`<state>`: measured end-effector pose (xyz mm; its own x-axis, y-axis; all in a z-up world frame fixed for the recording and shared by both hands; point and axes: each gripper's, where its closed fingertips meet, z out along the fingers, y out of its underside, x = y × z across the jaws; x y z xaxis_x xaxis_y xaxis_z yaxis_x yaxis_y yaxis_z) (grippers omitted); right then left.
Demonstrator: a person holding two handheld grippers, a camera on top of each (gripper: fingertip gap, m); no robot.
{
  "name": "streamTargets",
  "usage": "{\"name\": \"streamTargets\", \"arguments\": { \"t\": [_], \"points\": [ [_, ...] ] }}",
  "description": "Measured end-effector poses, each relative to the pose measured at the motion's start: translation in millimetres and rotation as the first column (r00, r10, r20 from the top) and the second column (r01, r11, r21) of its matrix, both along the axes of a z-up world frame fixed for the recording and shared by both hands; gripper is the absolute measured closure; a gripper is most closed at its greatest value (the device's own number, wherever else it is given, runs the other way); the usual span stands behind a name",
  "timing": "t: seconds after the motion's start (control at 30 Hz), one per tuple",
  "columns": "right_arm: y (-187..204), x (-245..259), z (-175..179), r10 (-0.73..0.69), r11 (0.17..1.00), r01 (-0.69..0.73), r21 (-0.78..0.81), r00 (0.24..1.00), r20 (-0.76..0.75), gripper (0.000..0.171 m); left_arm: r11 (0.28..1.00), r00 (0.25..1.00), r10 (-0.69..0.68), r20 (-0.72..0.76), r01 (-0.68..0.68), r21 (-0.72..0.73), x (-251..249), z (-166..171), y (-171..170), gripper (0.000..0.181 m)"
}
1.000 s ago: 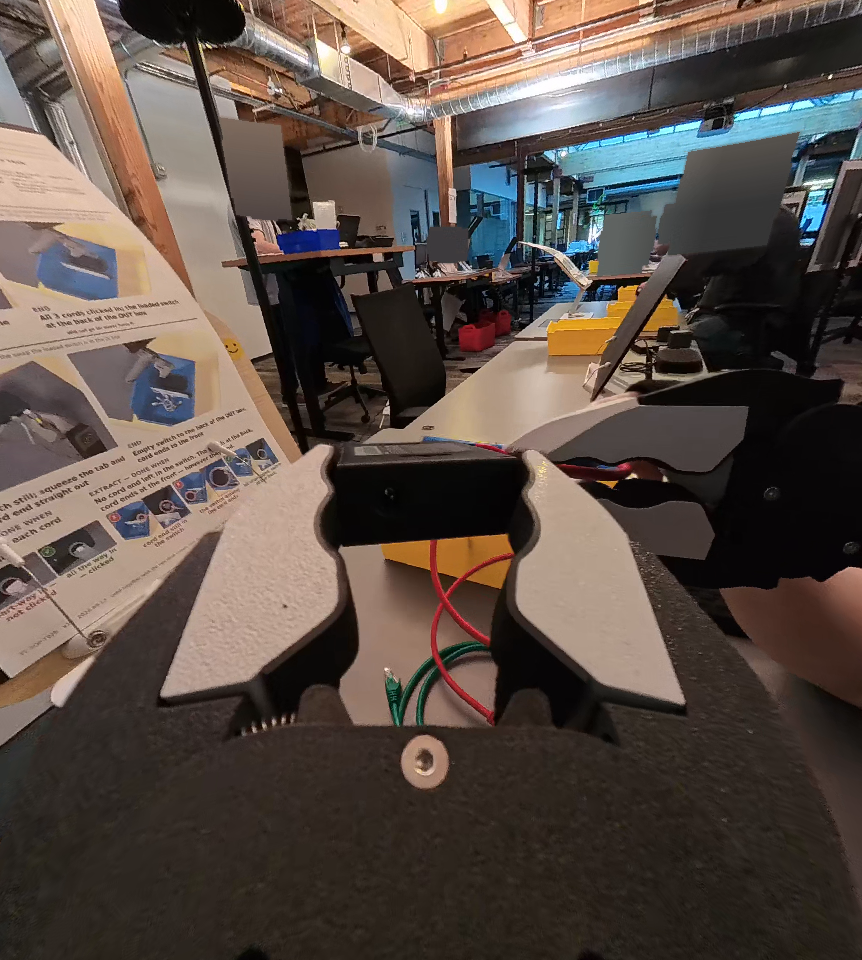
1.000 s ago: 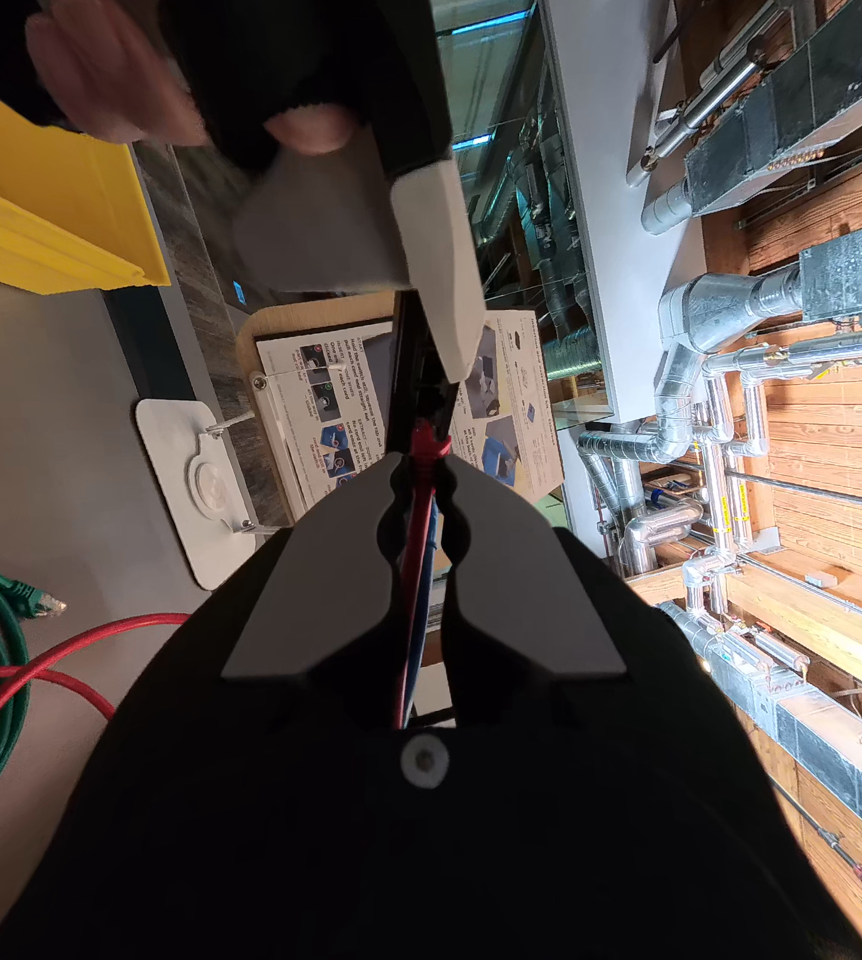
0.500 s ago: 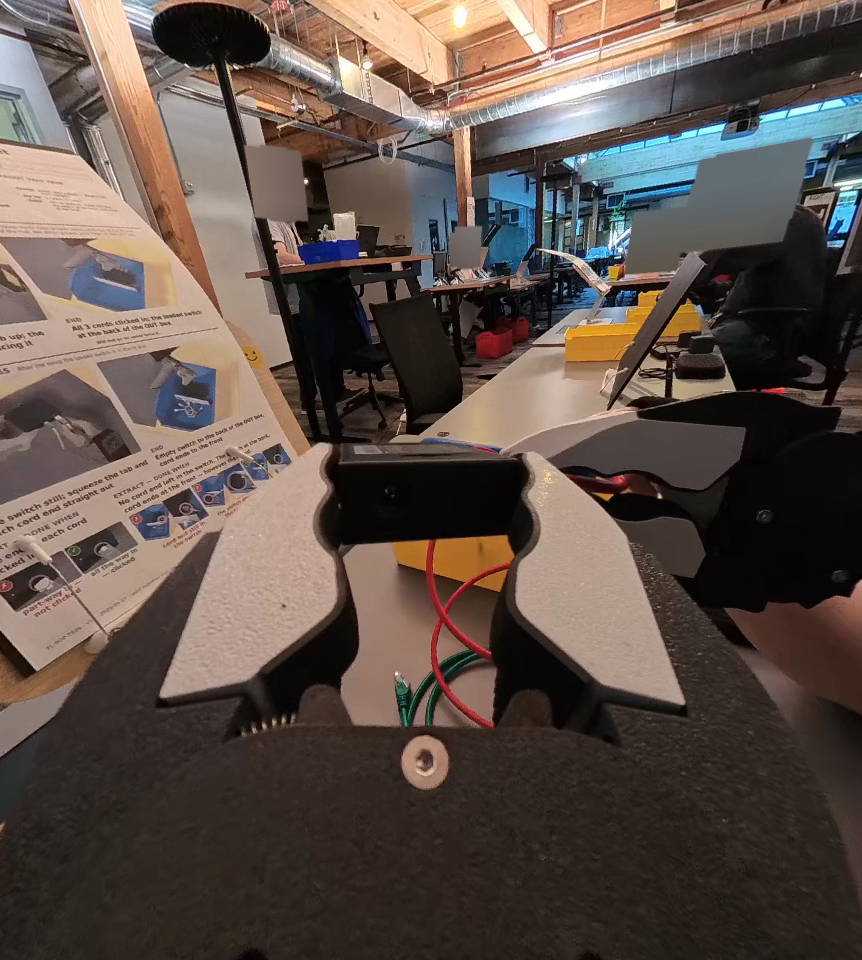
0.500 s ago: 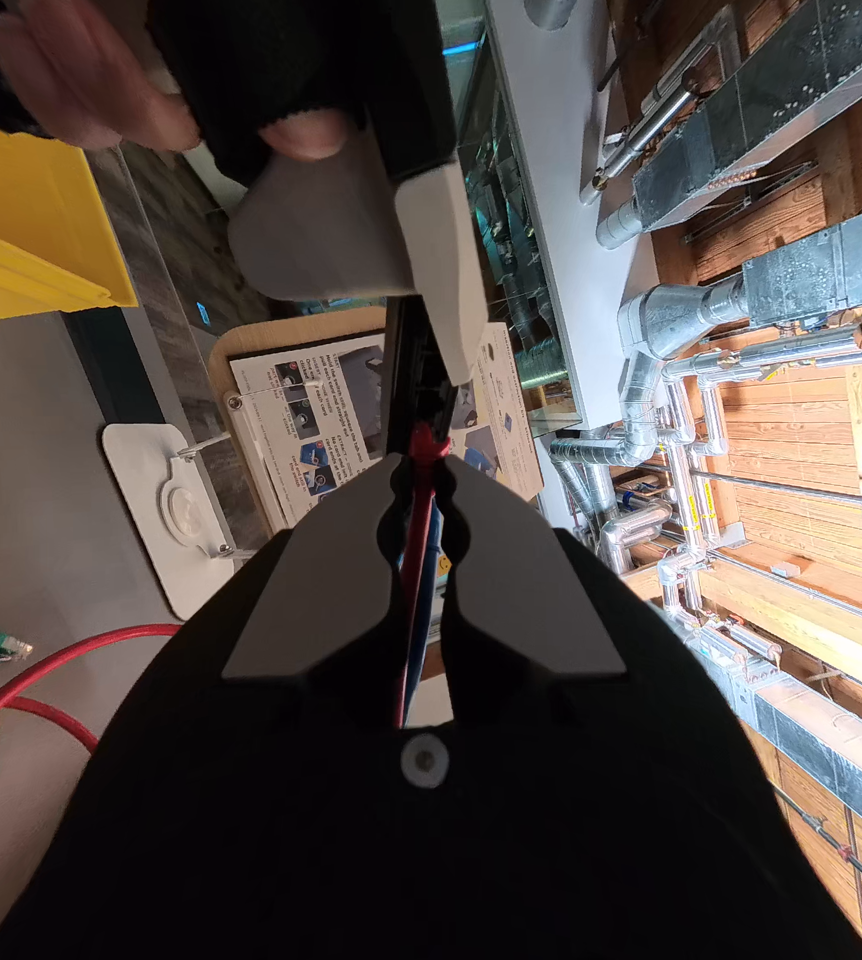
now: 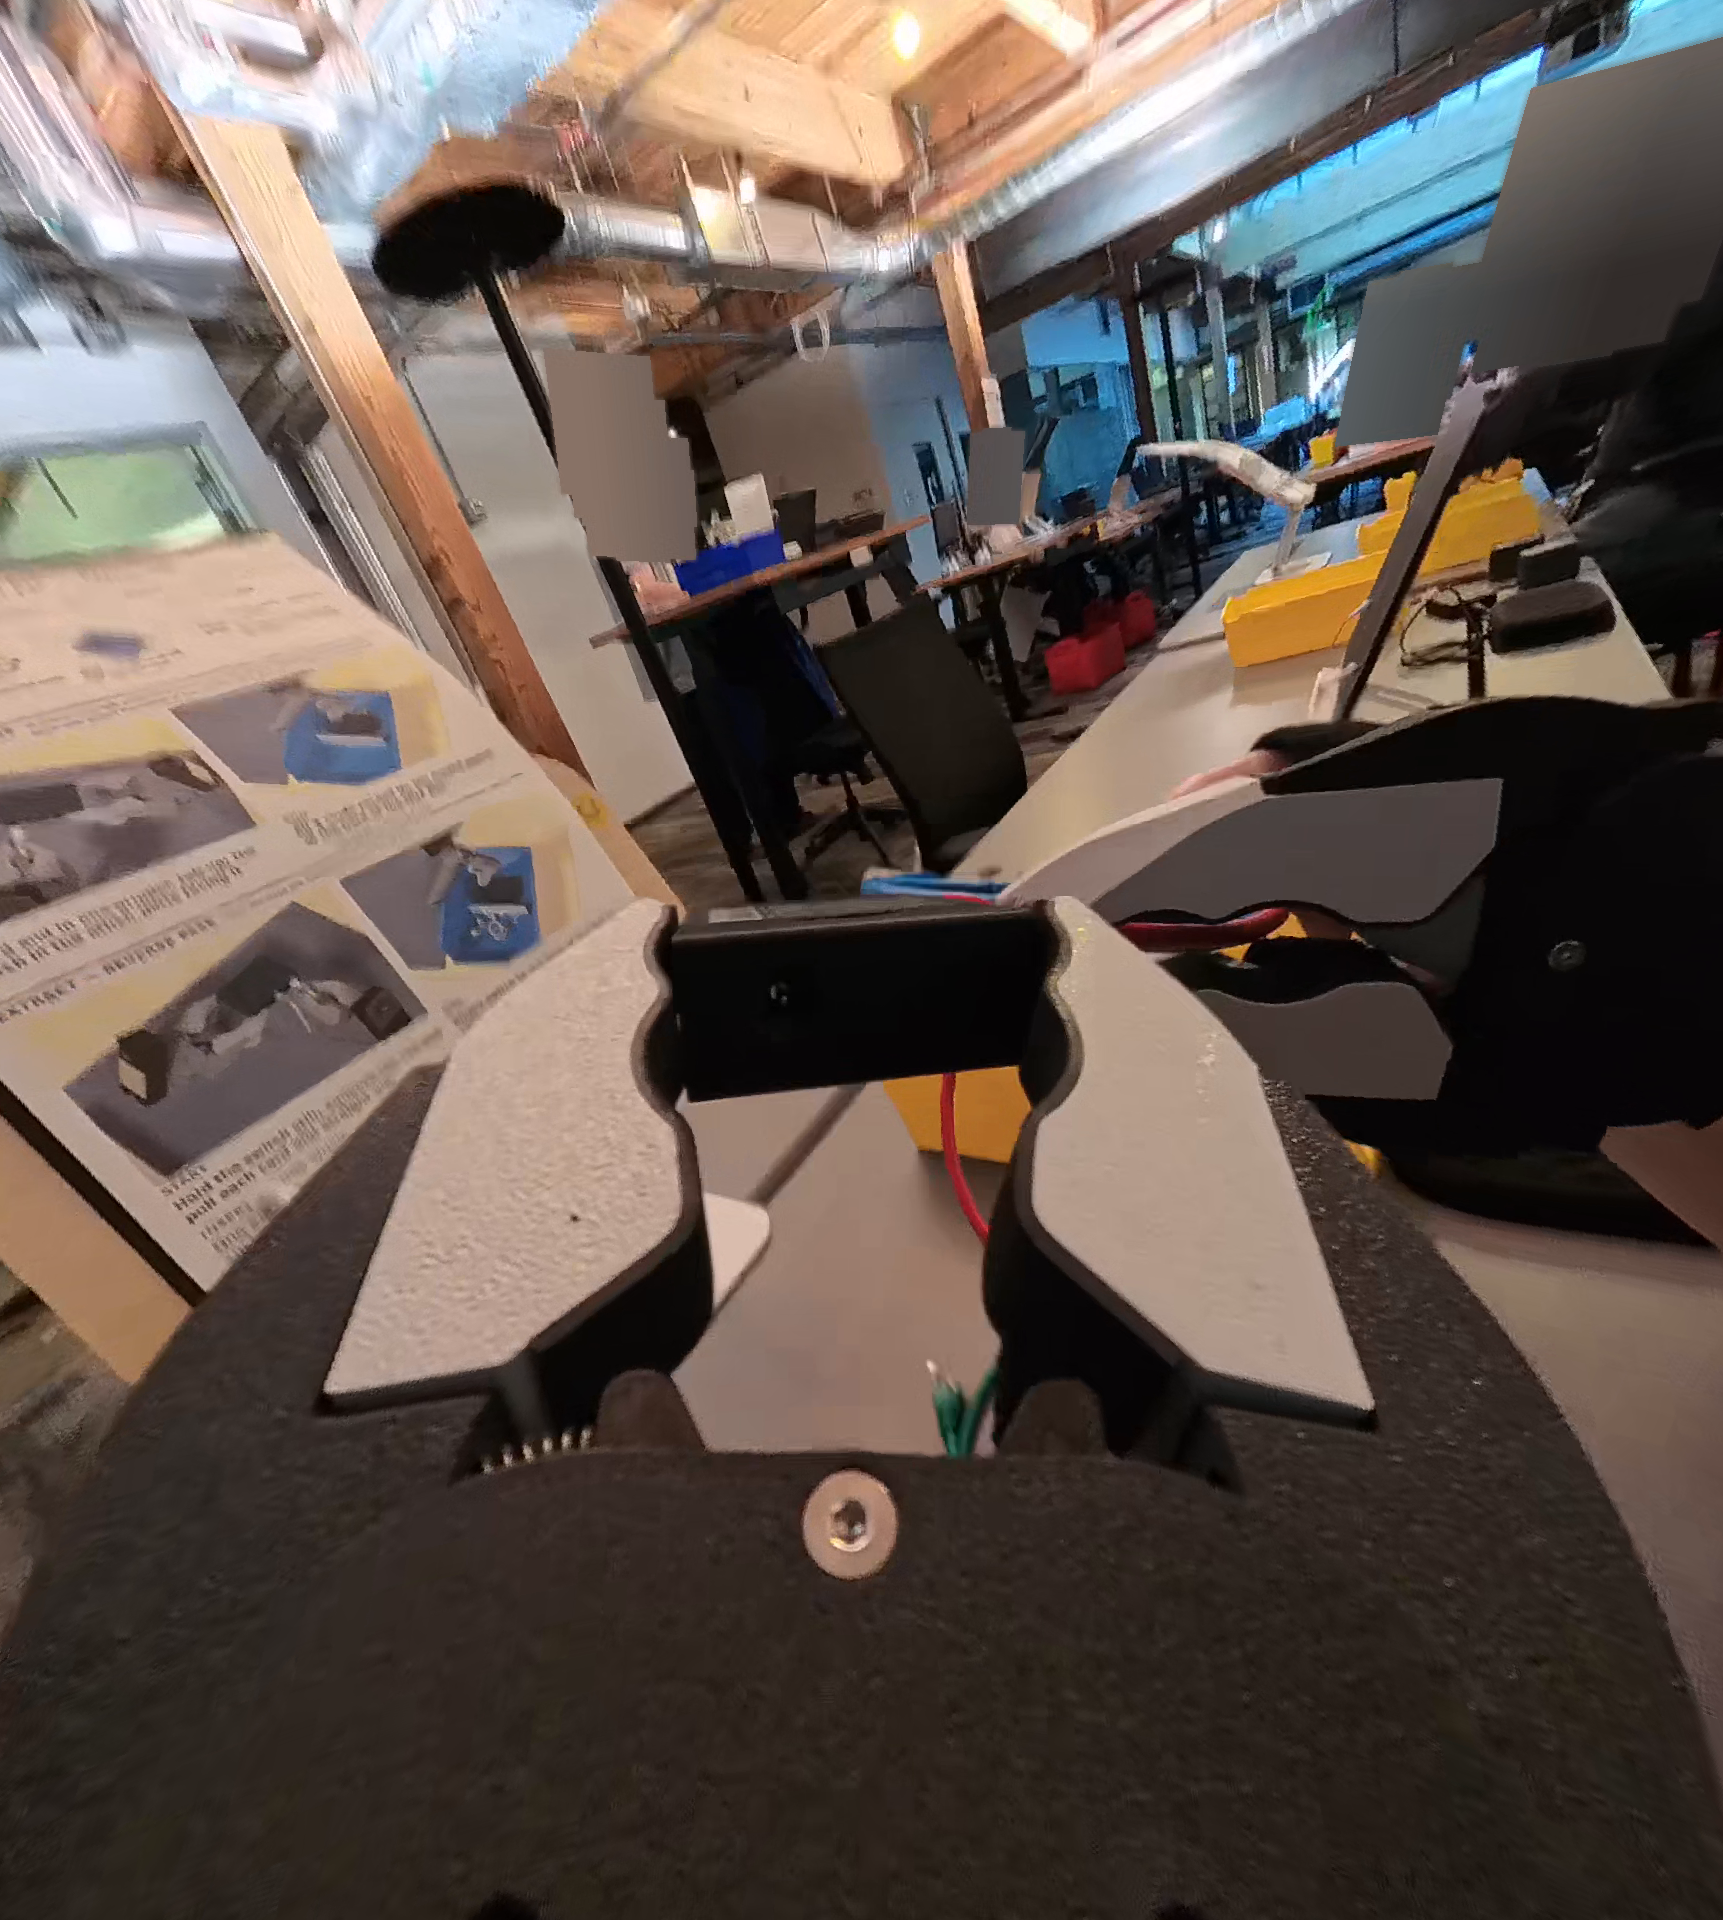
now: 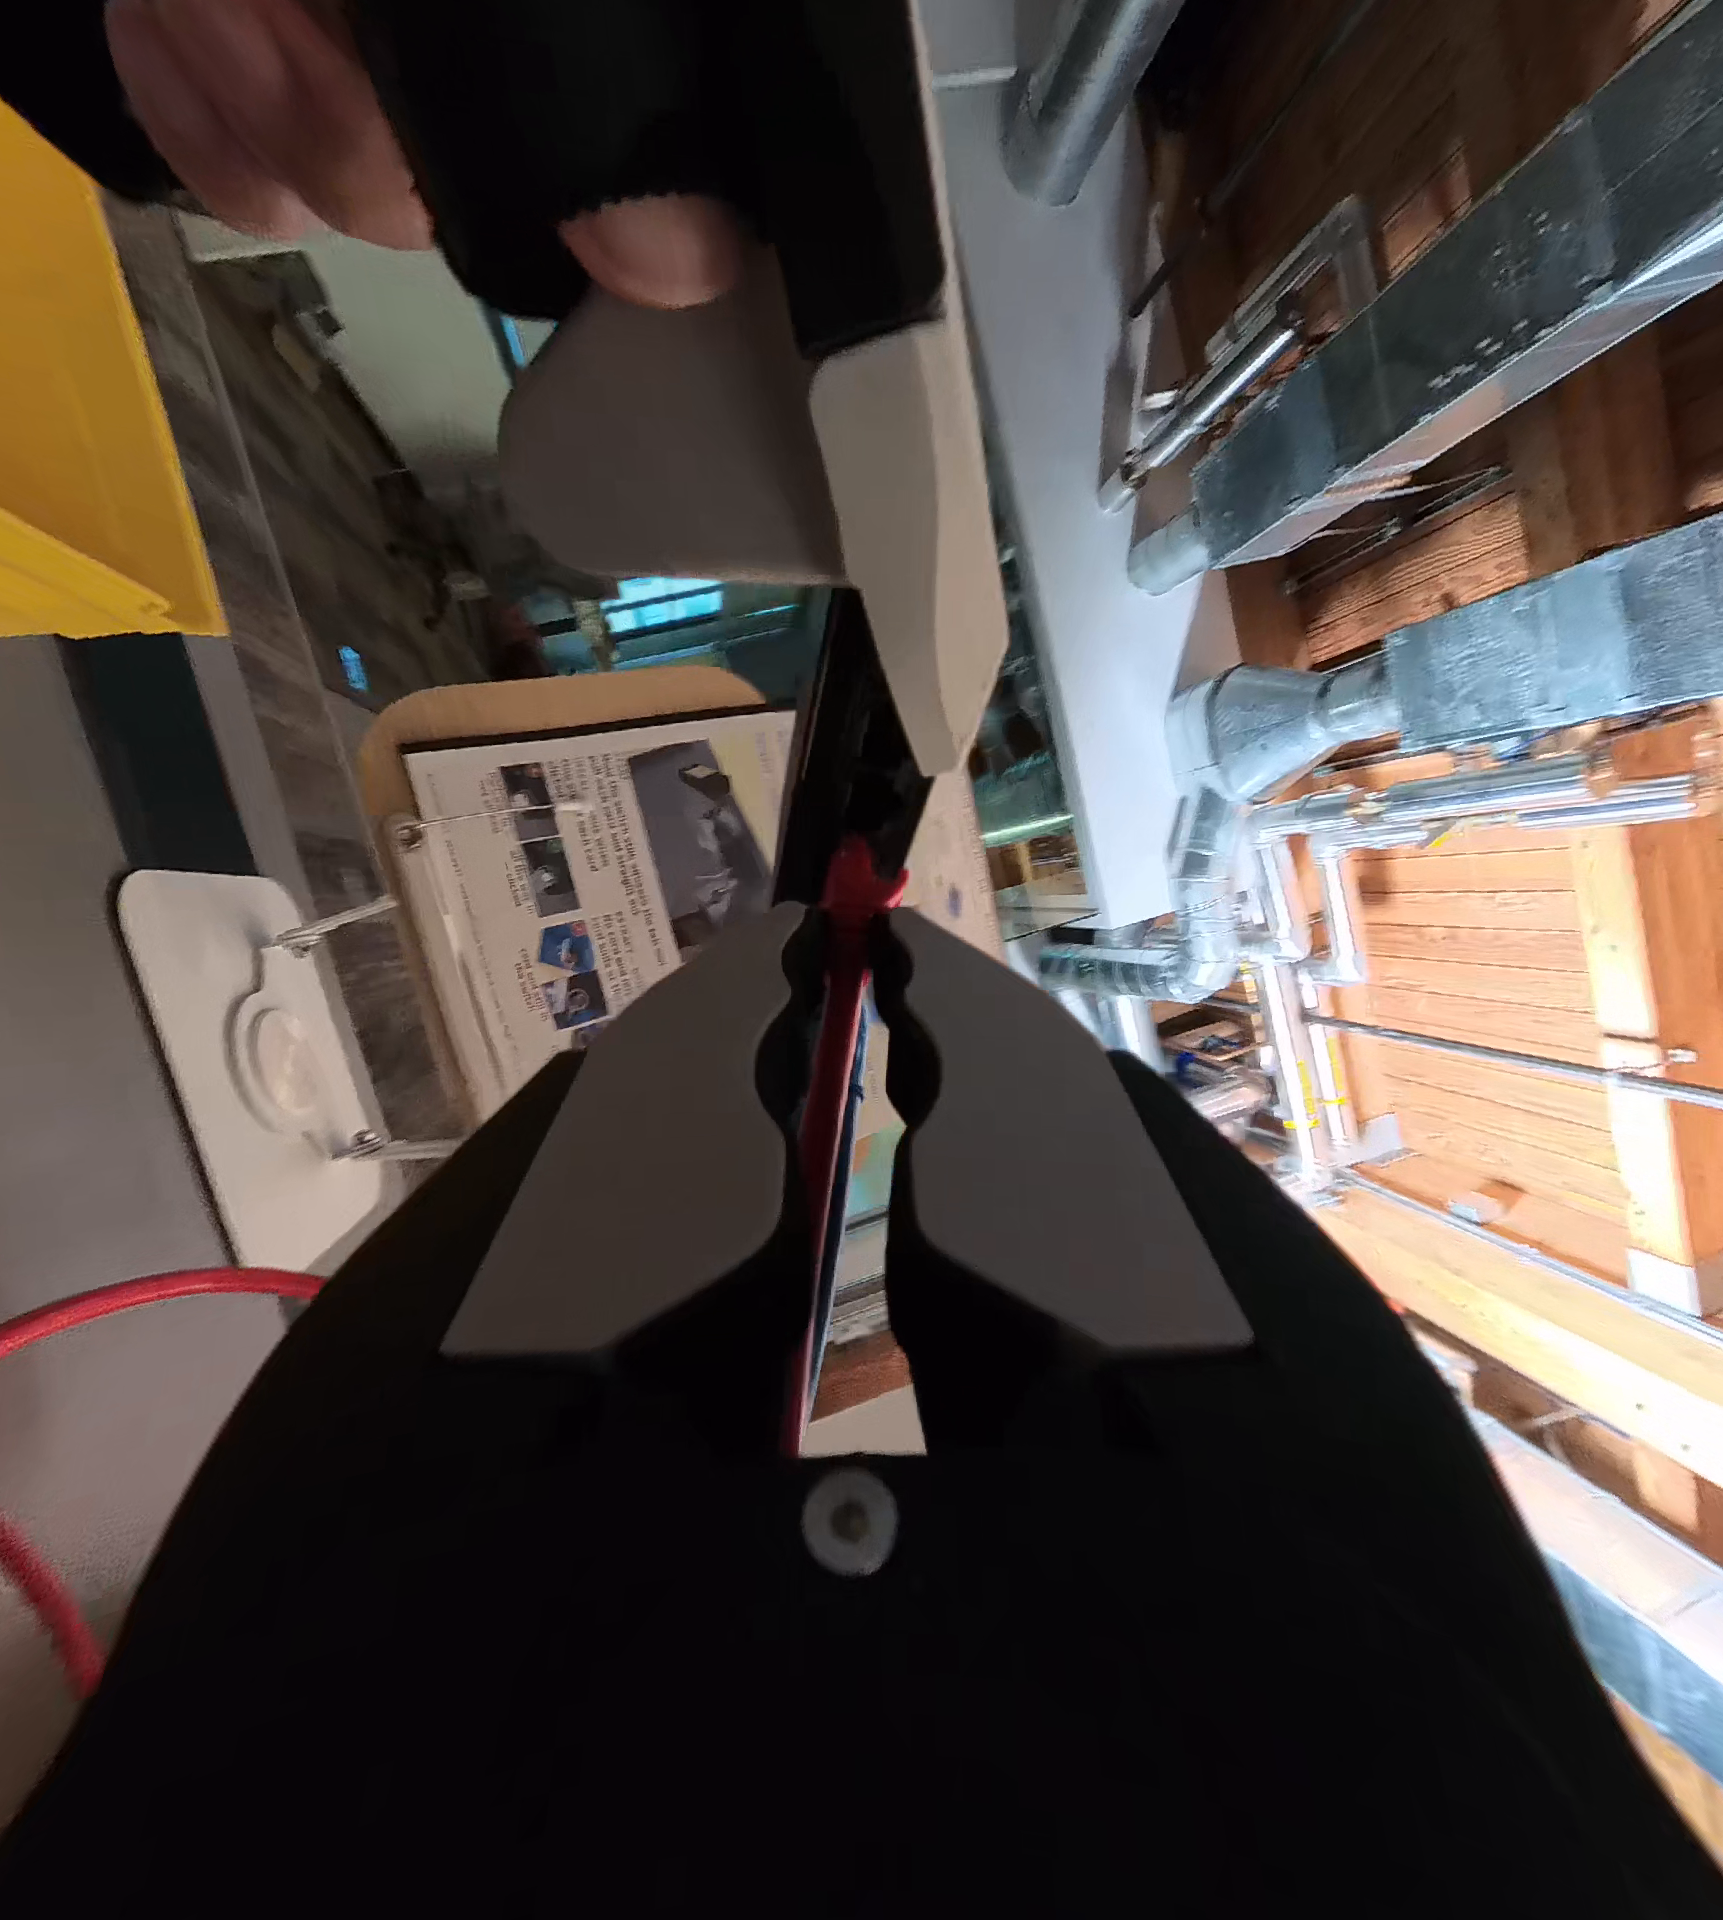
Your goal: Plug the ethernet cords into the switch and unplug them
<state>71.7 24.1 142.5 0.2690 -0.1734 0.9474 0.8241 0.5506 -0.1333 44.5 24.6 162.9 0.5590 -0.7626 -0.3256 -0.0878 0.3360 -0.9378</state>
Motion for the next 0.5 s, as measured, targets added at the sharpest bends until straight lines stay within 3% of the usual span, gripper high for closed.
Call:
{"name": "streamTargets", "arguments": {
  "t": [0.13, 0.37, 0.5],
  "points": [
    [-3, 0, 7, -0.009, 0.996, 0.010, 0.089, 1.000, -0.007, 0.161, 0.996, 0.999, 0.031, -0.007, -0.030, 0.090, 0, 8, -7, 0.118],
    [5, 4, 6, -0.040, 0.989, 0.040, 0.144, 0.999, -0.004, 0.160, 0.990, 0.990, 0.143, -0.002, -0.143, -0.005, -5, 5, 7, 0.107],
    [6, 3, 4, -0.043, 0.986, 0.039, 0.160, 0.999, 0.022, 0.160, 0.991, 0.992, 0.124, 0.010, -0.124, -0.047, -3, 3, 8, 0.107]
  ]
}}
